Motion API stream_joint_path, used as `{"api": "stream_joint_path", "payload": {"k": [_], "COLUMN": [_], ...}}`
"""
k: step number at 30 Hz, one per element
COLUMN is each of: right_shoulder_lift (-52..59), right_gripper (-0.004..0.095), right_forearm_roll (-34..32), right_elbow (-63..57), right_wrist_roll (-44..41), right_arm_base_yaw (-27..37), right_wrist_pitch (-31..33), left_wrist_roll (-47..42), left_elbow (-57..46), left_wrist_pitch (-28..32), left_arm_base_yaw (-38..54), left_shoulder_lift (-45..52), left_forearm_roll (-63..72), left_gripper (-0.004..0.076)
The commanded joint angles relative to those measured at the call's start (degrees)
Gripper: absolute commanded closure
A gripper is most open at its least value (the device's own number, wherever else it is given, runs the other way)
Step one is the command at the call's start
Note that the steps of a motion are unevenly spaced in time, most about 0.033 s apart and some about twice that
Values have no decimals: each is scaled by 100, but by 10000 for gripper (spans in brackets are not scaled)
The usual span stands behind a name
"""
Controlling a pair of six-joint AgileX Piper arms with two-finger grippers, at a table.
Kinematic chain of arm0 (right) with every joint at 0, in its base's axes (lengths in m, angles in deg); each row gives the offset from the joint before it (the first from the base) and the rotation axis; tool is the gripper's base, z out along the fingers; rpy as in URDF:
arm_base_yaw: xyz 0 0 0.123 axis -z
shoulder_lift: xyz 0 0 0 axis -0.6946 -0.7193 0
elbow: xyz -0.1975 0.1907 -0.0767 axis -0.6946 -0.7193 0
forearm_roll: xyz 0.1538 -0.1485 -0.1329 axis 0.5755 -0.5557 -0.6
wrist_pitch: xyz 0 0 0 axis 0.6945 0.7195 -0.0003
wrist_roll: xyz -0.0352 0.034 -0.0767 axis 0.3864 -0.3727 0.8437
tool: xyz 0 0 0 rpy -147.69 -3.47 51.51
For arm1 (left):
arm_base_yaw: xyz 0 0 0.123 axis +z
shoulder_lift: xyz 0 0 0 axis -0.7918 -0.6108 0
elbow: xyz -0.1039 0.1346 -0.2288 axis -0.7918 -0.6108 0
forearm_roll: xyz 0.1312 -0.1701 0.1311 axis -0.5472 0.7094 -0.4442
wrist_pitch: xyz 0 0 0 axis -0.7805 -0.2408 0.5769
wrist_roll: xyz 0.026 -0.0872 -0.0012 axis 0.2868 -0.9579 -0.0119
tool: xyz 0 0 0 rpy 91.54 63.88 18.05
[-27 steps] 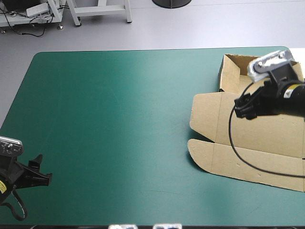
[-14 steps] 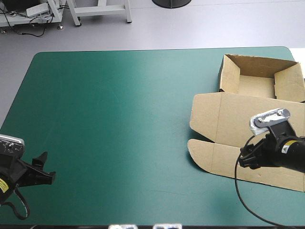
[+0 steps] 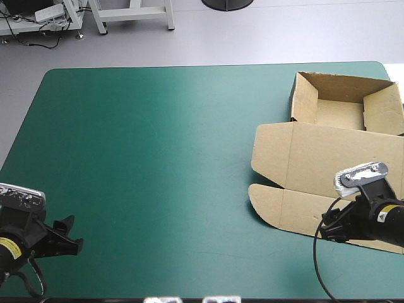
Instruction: Fold the box
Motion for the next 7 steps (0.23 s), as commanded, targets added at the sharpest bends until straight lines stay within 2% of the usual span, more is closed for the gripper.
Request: {"api": "stream_joint_path", "payload": {"k": [1, 7], "right_shoulder_lift": [33, 33], "right_gripper": [243, 244], "right_forearm_roll": [-149, -266], "right_elbow": [117, 117], "right_wrist_roll": [-124, -229], "right_arm_base_yaw": [-18, -18], "right_wrist_pitch": [-134, -137], "left_wrist_roll": [-18, -18], "left_elbow": [-156, -399], "left_wrist_pitch": [390, 933], "left_arm_base_yaw": [5, 5], "left_shoulder_lift": [-88, -88], "left_forearm_roll": [94, 275], "left_gripper": [318, 318]}}
